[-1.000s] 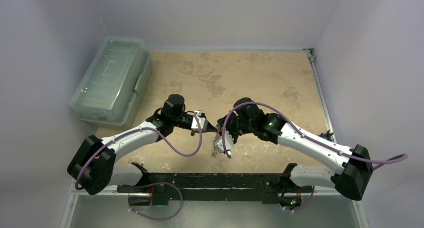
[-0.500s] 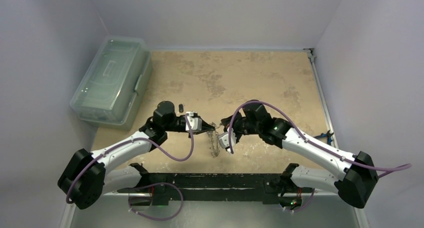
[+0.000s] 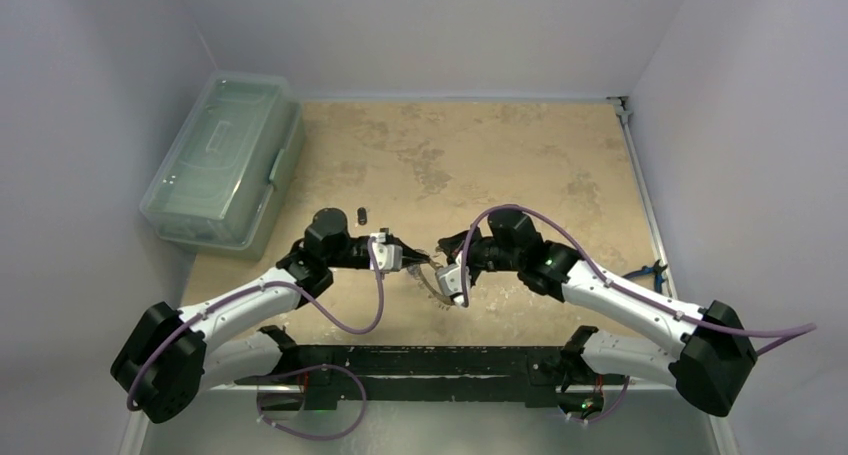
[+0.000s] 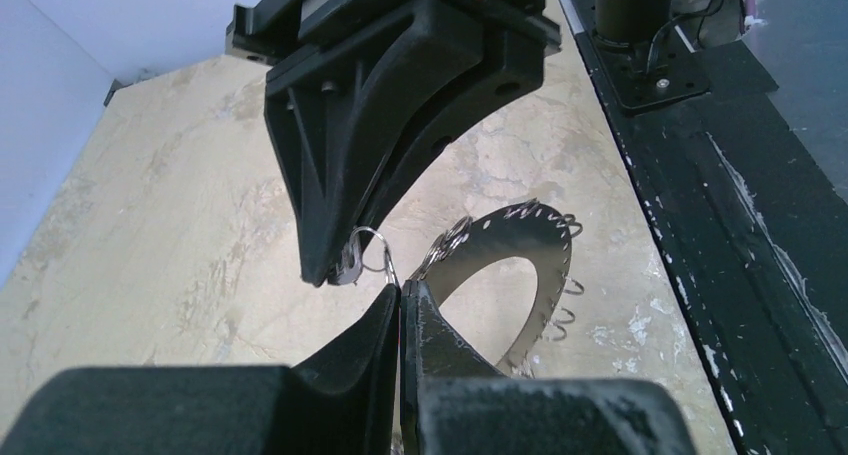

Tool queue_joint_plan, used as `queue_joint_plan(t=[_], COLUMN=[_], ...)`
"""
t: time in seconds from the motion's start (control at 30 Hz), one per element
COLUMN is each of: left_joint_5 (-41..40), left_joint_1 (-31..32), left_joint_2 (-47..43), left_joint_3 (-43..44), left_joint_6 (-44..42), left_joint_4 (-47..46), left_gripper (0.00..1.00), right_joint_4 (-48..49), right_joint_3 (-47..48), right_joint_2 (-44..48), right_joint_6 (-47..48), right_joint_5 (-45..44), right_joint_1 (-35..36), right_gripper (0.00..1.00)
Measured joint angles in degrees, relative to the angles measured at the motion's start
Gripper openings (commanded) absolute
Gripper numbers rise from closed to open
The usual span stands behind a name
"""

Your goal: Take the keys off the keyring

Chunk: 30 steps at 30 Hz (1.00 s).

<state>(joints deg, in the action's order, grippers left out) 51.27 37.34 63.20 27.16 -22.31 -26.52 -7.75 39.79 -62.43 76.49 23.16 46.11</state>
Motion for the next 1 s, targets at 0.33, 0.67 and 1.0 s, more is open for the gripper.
queue_joint_plan(t=[0.33, 0.67, 1.0], left_joint_5=[-11.80, -23.98, -26.03], left_joint_1=[6.58, 10.78, 13.09], left_joint_2=[-3.48, -4.33, -4.85], left_joint_3=[0.68, 1.77, 1.79], left_joint_6=[-7.34, -7.28, -4.81], left_joint_4=[8.13, 12.46, 12.87], left_gripper=[0.00, 0.00, 0.00], right_joint_4=[12.37, 38.69, 53.05], right_joint_3=[-6.12, -19.50, -25.16], right_joint_2=[1.09, 2.21, 3.34], right_joint_6=[-1.92, -7.82, -8.37], right_joint_5=[-0.94, -4.22, -5.68], right_joint_1=[0.00, 0.11, -0.44], right_gripper=[0.00, 0.00, 0.00])
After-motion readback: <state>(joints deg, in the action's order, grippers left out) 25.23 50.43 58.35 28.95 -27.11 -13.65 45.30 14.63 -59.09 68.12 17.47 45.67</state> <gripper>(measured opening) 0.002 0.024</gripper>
